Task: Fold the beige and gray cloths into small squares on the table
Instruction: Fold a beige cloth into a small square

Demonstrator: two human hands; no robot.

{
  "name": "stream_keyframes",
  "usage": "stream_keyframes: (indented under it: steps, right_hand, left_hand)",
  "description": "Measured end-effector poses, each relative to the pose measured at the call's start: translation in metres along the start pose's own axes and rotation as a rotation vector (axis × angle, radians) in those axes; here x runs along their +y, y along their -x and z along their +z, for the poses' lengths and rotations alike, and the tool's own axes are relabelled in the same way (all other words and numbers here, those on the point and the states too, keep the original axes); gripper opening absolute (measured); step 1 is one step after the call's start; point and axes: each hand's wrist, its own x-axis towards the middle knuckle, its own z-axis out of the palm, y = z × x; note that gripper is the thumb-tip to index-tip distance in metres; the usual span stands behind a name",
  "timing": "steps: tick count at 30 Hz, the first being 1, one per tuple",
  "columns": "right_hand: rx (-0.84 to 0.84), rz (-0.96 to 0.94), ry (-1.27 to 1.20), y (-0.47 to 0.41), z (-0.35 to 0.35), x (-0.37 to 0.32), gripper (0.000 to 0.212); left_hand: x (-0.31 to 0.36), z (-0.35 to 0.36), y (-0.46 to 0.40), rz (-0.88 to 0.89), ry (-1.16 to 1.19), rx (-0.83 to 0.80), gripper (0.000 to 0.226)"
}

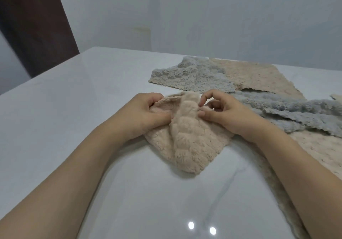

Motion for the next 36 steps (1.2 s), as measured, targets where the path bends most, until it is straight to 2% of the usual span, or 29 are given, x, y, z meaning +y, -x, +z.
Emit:
stream_keyframes:
  steps: [3,6,8,10,13,17,19,22,25,29,31,33,36]
  right_hand:
    - [0.076,0.056,-0.051,-0.001,0.001,-0.005,0.015]
    - [0.089,0.175,-0.010,0.001,-0.004,-0.010,0.035]
    - [0.059,0.208,0.083,0.003,-0.009,-0.012,0.053]
    - [0.003,0.231,0.085,0.006,-0.011,-0.015,0.057]
    - [-0.128,0.260,0.072,0.007,-0.010,-0.015,0.062]
    - [-0.180,0.272,-0.005,0.008,-0.007,-0.017,0.045]
    - [-0.138,0.273,0.012,0.009,-0.006,-0.018,0.042]
    - [-0.099,0.312,0.021,0.010,-0.005,-0.021,0.039]
    - [-0.106,0.344,0.235,0.006,-0.002,-0.028,0.025]
    - [-0.126,0.305,0.780,0.006,0.016,-0.042,0.024]
    - [-0.054,0.256,0.913,0.006,0.021,-0.040,0.030]
    - [0.019,0.266,0.875,0.003,0.019,-0.036,0.032]
    - [-0.017,0.324,0.731,-0.004,0.012,-0.040,0.033]
  left_hand:
    - [-0.004,0.011,-0.006,0.012,-0.013,0.028,0.027]
    - [-0.004,0.021,-0.010,-0.004,-0.018,0.007,0.031]
    - [-0.004,0.024,-0.011,-0.031,0.020,-0.012,0.034]
    - [-0.002,0.028,-0.012,-0.035,0.020,0.011,0.032]
    - [0.004,0.033,-0.015,-0.054,0.006,0.133,0.030]
    - [0.005,0.034,-0.012,-0.036,0.117,0.112,0.026]
    - [0.000,0.035,-0.012,-0.033,0.005,0.092,0.022]
    - [-0.001,0.037,-0.016,-0.089,-0.254,0.150,0.022]
    - [0.003,0.038,-0.017,-0.160,-0.386,0.205,0.029]
    - [0.007,0.039,-0.014,-0.192,-0.375,0.203,0.036]
    - [0.008,0.039,-0.013,-0.208,-0.376,0.207,0.037]
    - [0.009,0.038,-0.014,-0.231,-0.358,0.205,0.036]
    - [0.010,0.037,-0.013,-0.238,-0.383,0.168,0.029]
